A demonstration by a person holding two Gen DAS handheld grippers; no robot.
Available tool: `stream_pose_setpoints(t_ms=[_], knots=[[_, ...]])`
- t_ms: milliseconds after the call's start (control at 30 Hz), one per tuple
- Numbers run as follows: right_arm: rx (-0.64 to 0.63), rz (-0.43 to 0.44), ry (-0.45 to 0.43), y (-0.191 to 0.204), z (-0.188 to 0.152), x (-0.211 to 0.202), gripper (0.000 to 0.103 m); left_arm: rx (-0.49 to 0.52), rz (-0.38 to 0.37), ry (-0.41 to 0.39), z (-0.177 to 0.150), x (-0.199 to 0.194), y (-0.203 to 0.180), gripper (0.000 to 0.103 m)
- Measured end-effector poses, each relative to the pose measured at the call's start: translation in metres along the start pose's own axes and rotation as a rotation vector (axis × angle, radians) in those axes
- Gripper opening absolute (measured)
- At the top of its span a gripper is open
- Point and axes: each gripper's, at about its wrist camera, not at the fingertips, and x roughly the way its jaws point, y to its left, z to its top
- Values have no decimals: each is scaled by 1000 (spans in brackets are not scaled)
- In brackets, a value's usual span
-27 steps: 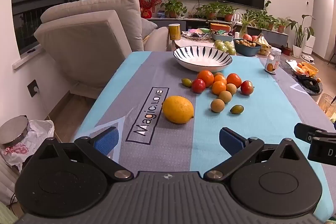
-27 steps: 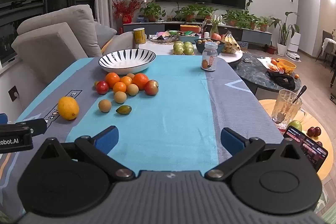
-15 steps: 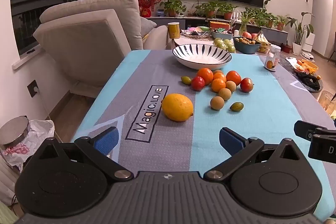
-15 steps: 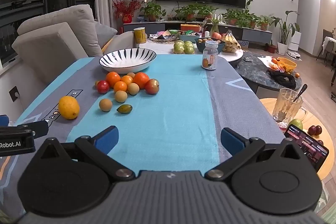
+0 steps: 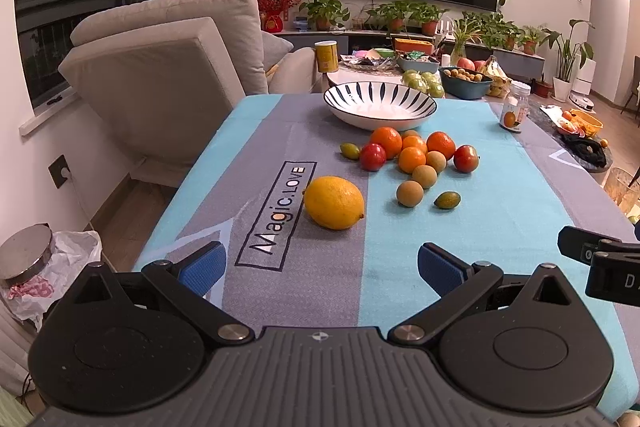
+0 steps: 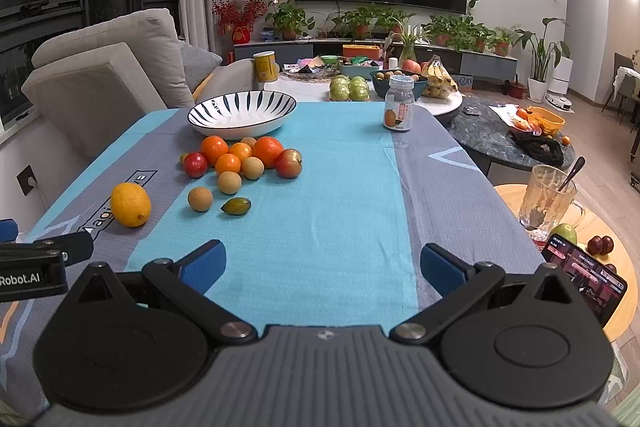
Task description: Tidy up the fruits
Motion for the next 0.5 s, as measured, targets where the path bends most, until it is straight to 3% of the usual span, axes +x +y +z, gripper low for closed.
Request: stream_pose_setpoints(t_ms=[500], knots=[[-1,7,2,0,1,0,64,-10,14,-8,1,1,1,103]])
